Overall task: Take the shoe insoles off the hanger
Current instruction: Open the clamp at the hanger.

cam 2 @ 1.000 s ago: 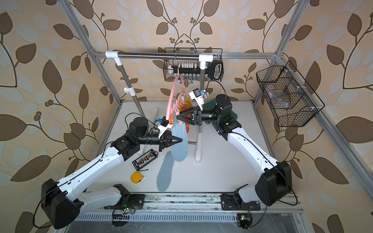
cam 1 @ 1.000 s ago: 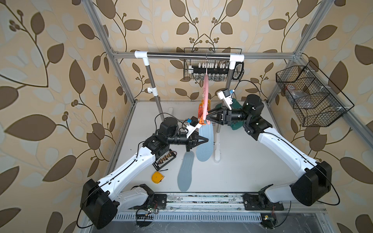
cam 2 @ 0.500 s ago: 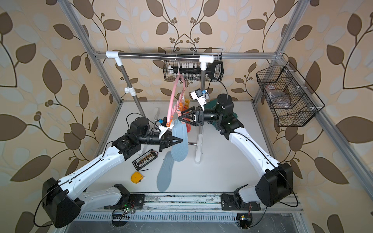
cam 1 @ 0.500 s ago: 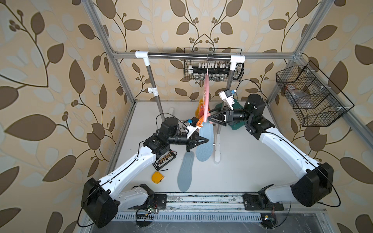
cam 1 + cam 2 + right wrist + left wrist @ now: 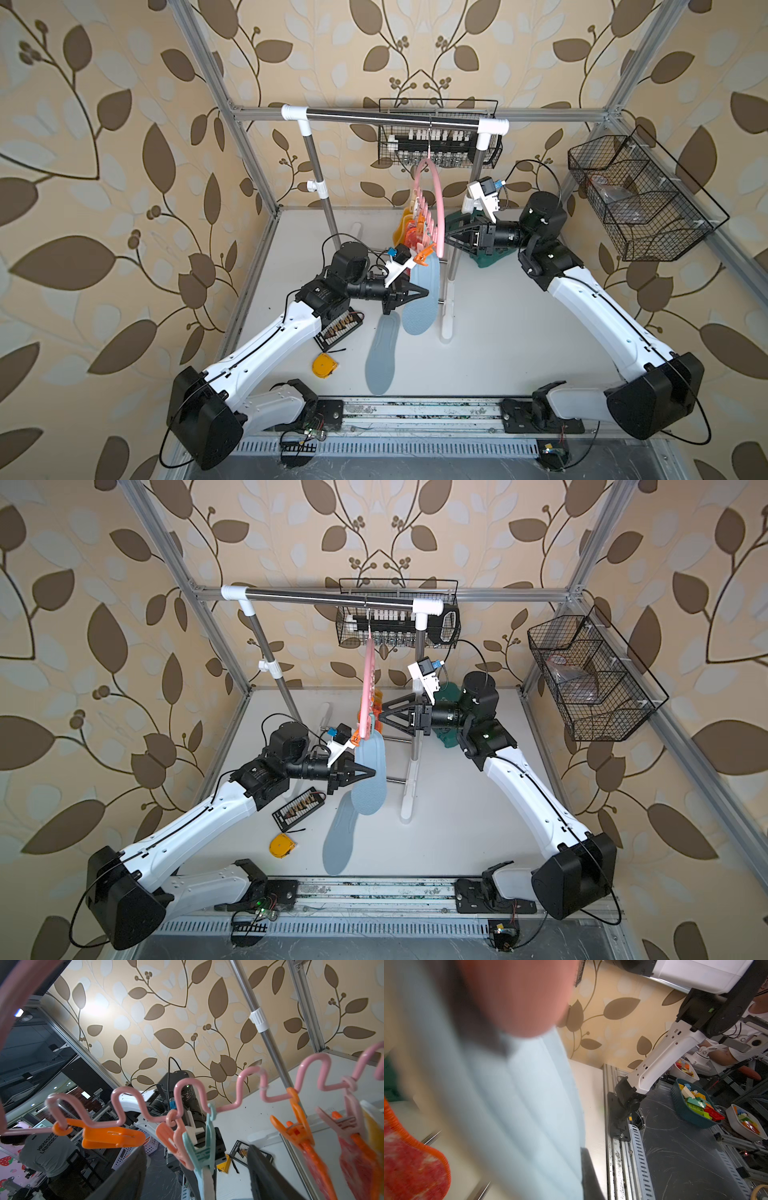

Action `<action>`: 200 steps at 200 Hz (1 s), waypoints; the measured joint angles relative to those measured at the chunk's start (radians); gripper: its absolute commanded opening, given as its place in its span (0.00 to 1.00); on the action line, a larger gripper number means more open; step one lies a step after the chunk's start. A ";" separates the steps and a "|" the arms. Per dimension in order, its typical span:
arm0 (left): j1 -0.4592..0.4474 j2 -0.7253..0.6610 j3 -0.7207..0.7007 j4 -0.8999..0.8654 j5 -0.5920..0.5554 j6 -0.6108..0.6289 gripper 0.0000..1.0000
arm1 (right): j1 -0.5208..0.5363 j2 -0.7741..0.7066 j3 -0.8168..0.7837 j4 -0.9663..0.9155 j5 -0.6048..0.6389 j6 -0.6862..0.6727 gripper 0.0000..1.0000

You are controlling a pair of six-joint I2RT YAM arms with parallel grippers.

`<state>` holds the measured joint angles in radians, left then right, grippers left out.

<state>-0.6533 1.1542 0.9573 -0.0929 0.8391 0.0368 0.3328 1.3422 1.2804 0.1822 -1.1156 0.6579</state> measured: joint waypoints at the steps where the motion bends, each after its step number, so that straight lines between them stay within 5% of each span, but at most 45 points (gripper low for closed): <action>1: 0.000 0.000 0.000 0.000 0.001 0.000 0.00 | -0.001 0.000 0.000 0.000 0.001 0.000 0.73; 76: 0.000 0.008 0.007 -0.018 0.022 0.014 0.00 | 0.031 0.045 0.005 -0.020 0.003 -0.007 0.67; 138: 0.000 0.013 0.012 -0.020 0.035 0.015 0.00 | 0.067 0.049 0.006 0.010 -0.018 -0.021 0.40; 200: 0.000 0.018 0.013 -0.020 0.035 0.016 0.00 | 0.070 0.060 0.012 0.025 -0.020 -0.016 0.30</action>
<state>-0.6533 1.1717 0.9707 -0.1127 0.8738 0.0525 0.4026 1.4025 1.2926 0.2073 -1.1355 0.6422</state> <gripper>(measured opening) 0.077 0.314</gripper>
